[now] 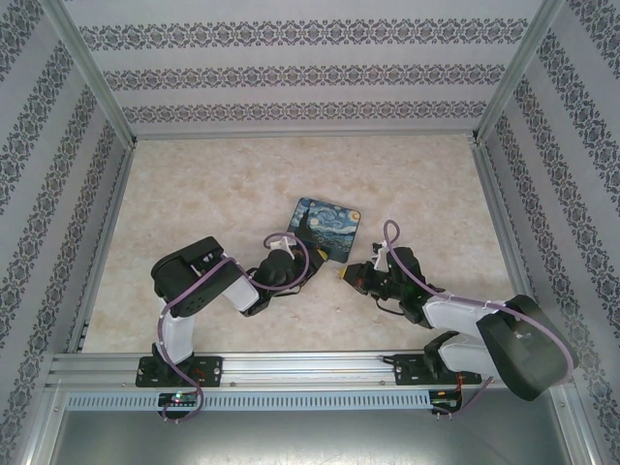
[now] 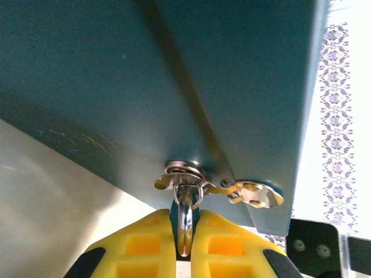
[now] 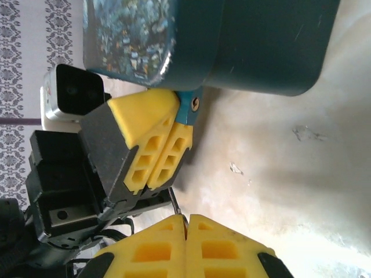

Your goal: Unlock a padlock with a key

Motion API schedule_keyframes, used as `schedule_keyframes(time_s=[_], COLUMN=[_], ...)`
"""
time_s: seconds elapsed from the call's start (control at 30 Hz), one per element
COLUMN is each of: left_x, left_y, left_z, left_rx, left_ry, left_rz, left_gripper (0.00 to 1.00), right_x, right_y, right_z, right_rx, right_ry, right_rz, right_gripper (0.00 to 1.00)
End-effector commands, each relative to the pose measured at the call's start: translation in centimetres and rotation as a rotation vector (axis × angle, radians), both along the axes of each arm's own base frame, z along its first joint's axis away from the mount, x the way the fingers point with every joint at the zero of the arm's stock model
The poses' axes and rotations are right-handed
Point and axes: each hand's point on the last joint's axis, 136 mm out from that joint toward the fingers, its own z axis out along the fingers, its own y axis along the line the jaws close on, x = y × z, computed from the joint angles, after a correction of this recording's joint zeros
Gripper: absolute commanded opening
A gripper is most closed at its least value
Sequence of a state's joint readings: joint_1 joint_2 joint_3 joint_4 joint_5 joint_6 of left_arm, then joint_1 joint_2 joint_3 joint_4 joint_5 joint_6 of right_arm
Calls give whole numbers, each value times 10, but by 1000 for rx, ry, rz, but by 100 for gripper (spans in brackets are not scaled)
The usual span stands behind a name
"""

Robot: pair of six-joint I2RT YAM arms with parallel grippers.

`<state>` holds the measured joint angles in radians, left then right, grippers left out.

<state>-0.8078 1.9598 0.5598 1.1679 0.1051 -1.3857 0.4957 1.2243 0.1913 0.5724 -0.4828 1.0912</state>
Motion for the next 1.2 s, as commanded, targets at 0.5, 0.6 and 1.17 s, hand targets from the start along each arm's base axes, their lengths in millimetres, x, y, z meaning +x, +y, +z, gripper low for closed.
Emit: schedule_keyframes(time_s=[0.5,0.6,1.17], left_x=[-10,-11,-8], left_y=[-14,-13,-17], left_z=[29,31,43], left_rx=[-125,-126,-198], left_ry=[-8,-13,17], left_rz=[-170,-193,-227], left_gripper=[0,0,0], right_x=[16,25,10], right_y=[-11,-15,-20], right_z=[4,6,24], right_rx=[21,24,99], right_ry=[-10,-15,4], right_rz=[-25,-29,-39], right_gripper=[0,0,0])
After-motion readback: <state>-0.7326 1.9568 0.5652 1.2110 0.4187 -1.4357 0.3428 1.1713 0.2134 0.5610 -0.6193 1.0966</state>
